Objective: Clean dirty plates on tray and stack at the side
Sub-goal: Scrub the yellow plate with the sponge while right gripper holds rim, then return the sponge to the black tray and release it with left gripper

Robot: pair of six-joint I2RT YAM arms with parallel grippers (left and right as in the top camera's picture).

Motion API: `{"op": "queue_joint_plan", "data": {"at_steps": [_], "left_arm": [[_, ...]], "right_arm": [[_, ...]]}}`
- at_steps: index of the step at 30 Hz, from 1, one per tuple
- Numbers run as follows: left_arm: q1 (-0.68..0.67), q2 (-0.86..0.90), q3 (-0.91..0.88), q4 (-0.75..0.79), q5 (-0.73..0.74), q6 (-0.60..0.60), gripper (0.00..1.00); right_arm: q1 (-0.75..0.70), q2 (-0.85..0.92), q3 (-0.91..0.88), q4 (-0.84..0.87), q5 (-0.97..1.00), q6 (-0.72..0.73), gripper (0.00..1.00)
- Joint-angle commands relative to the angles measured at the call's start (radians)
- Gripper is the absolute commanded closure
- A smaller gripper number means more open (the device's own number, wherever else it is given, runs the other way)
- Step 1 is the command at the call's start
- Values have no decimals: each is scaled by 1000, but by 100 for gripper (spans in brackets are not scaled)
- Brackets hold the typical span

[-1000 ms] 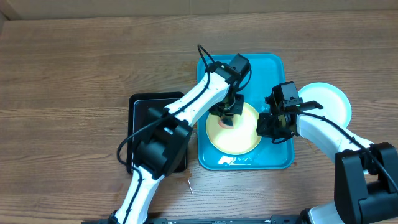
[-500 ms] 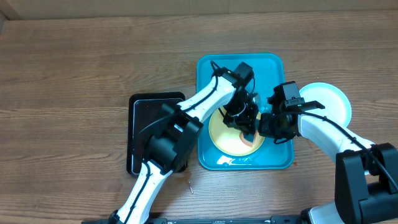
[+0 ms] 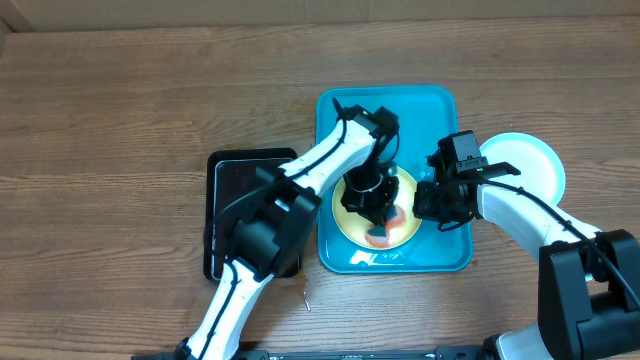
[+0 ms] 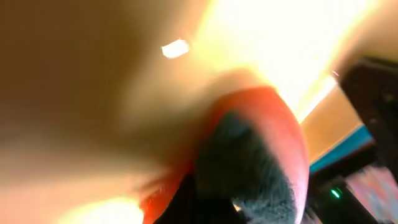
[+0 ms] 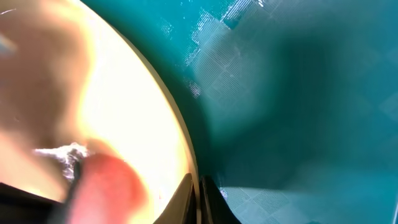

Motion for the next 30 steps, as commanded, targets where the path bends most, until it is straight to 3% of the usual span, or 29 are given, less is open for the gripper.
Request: {"op": "queue_joint_plan", "data": {"at_steps": [1,8,15,20,23,30], "left_arm": [[61,-108,-9,-2,-225,-70,96],[124,-351,-8,-33,-266,-69,96],[229,-583,-9,-154,-528,-105,96],[309,-605,-65,-265,-670,-148,96],[321,-605,-193,-209,-674,-174,95],[325,-605,-563,77,-603,-213,96]], "right_arm": [[-1,-11,-4,5,21,0,96],[-1,-11,-4,2,21,0,96],[-1,-11,-4,-10,21,-4,96],[-1,-11,-4,-11,21,-3,96],[-1,-11,-4,-14,21,-3,96],[-1,-11,-4,-23,21,-4,96]]}}
